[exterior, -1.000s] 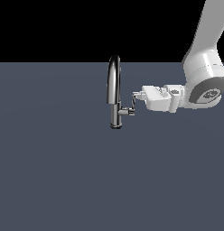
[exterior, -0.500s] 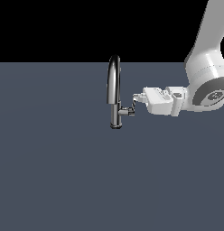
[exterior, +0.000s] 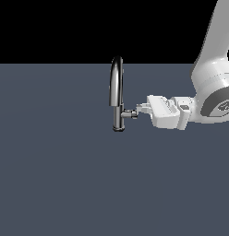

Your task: Turn on the faucet by rotating a designated handle.

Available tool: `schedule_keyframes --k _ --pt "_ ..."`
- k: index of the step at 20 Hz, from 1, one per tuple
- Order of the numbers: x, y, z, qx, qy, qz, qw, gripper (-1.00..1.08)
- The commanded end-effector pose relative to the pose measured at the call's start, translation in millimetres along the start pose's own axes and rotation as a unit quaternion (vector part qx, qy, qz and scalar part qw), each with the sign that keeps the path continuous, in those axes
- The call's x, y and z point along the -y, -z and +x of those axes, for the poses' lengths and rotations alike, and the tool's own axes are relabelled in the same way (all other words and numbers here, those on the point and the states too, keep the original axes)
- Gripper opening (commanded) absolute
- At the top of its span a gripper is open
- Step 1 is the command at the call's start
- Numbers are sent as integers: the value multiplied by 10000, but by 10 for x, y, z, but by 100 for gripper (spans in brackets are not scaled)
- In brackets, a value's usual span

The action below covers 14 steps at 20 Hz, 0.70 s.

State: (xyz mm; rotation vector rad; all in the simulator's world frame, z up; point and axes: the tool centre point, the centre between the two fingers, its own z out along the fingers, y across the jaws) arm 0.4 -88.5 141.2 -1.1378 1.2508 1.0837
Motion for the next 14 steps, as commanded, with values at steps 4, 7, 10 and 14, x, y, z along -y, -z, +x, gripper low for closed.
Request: schedule_keyframes --k 4,7,10,14 --pt "-57 -18 192 13 -27 -18 10000 -100" --pt "-112 -36 381 24 -54 -35 10000 -100" --pt "-167 -54 564 36 -81 -52 9999 -100" --pt "-221 -71 743 46 -106 -68 9999 -100"
